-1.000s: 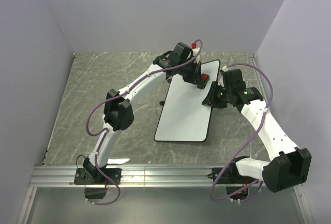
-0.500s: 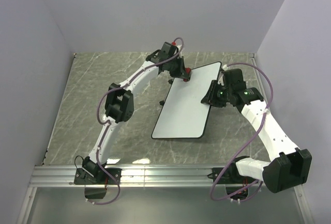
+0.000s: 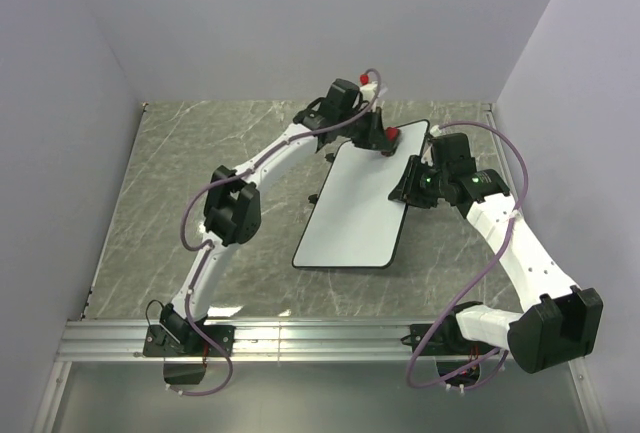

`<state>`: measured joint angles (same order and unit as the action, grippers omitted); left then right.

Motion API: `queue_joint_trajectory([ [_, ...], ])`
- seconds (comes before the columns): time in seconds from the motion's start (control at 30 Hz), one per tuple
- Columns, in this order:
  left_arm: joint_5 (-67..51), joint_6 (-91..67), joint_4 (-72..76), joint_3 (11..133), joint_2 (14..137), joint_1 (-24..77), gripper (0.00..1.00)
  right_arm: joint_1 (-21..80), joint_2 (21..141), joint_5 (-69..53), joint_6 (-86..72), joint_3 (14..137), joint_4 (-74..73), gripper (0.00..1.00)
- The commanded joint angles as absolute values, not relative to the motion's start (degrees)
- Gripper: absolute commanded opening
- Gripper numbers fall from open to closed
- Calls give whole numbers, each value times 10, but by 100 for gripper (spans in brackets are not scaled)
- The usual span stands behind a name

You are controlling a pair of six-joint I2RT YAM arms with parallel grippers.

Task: Erase the whiteboard

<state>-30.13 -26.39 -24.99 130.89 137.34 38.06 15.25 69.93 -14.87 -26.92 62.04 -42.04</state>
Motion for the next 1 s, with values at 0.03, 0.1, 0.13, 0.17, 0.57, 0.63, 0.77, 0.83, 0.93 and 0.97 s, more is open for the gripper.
queue_joint_trajectory([
  [0.03, -432, -287, -239, 1302, 1350, 461, 0, 196, 742, -204, -185, 593, -429, 0],
  [0.1, -426, -286, -250, 1294, 1337, 461, 0, 197, 739, -200, -182, 591, -430, 0],
  [0.13, -420, -281, -258, 1295, 1336, 461, 0, 197, 739, -200, -182, 587, -430, 0],
  [0.17, -408, -278, -278, 1299, 1337, 460, 0, 197, 737, -199, -180, 584, -429, 0],
  [0.57, -268, -325, -318, 1275, 1402, 375, 0, 197, 734, -208, -178, 581, -431, 0],
  [0.63, -250, -323, -351, 1306, 1433, 367, 0, 196, 734, -205, -175, 583, -437, 0],
  [0.77, -235, -330, -339, 1298, 1435, 358, 0, 196, 735, -201, -173, 587, -441, 0],
  [0.83, -234, -325, -337, 1282, 1426, 357, 0, 197, 737, -200, -174, 591, -442, 0],
  [0.93, -223, -316, -344, 1253, 1410, 354, 0, 197, 739, -198, -174, 589, -440, 0],
  [0.97, -227, -315, -339, 1235, 1405, 351, 0, 197, 740, -198, -177, 589, -439, 0],
])
